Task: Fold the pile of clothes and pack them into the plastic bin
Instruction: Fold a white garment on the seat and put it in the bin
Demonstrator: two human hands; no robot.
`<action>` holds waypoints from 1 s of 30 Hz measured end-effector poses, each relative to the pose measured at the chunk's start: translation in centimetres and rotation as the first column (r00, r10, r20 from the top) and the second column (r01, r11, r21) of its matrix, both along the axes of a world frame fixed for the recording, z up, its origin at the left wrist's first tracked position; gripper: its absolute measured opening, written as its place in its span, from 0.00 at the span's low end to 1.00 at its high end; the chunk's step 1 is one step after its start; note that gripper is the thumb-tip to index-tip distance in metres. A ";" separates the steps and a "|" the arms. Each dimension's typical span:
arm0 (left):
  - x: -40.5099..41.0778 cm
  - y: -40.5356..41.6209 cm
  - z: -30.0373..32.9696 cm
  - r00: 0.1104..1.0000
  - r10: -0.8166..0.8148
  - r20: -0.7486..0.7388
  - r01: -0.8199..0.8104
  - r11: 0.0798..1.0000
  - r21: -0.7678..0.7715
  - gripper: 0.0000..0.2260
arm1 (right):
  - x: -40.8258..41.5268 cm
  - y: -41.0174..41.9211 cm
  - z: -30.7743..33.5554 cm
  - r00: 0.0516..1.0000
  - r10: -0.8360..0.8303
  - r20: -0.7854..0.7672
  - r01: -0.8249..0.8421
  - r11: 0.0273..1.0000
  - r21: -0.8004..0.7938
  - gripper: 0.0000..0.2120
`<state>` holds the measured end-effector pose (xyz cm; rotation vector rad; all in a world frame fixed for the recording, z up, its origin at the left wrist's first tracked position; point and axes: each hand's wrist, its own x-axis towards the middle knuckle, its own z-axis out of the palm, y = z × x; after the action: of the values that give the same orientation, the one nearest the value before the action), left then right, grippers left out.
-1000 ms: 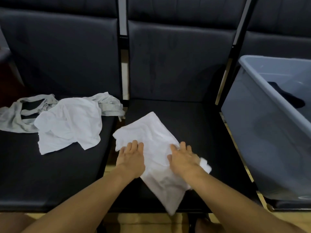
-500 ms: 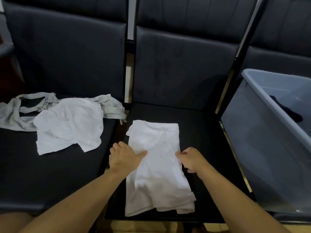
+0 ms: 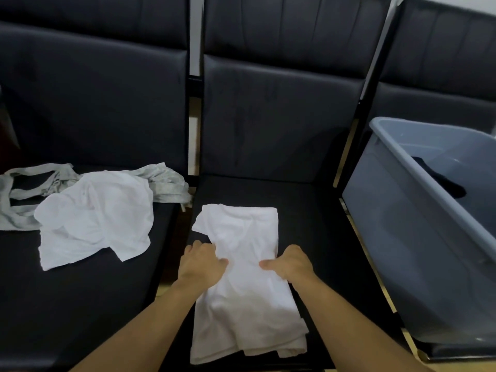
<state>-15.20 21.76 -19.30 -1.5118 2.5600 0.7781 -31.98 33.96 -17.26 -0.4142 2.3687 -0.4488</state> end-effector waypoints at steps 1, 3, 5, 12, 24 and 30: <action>0.0 0.0 -0.1 1.000 0.019 -0.016 -0.019 1.000 0.014 0.14 | -0.1 0.1 0.0 1.000 -0.004 -0.004 0.004 1.000 -0.006 0.31; 0.0 0.4 0.0 0.997 0.059 -0.055 -0.057 0.997 0.047 0.16 | -0.2 0.4 -0.2 1.000 -0.005 -0.019 0.004 1.000 -0.024 0.30; 0.0 0.7 -0.1 0.985 0.107 -0.138 -0.098 0.992 0.074 0.21 | 0.0 0.7 -0.4 1.000 0.006 -0.027 -0.007 0.999 -0.052 0.27; -0.5 0.7 0.7 0.881 0.190 -0.433 -0.127 0.977 0.170 0.26 | 1.2 1.6 0.1 0.997 -0.049 -0.057 0.021 0.909 -0.417 0.17; 1.0 2.4 8.8 0.583 0.266 -0.767 -0.021 0.949 0.313 0.06 | 2.7 3.1 6.7 0.996 -0.076 0.036 0.069 0.495 -0.866 0.05; 1.3 1.1 8.4 0.594 0.303 -0.745 -0.063 0.941 0.333 0.14 | 2.3 2.7 6.6 0.999 0.040 0.017 -0.010 0.582 -0.813 0.20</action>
<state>-13.94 22.89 -10.86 -1.5809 2.5953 2.1767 -29.67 36.68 -10.61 -0.8370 1.9700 -1.5457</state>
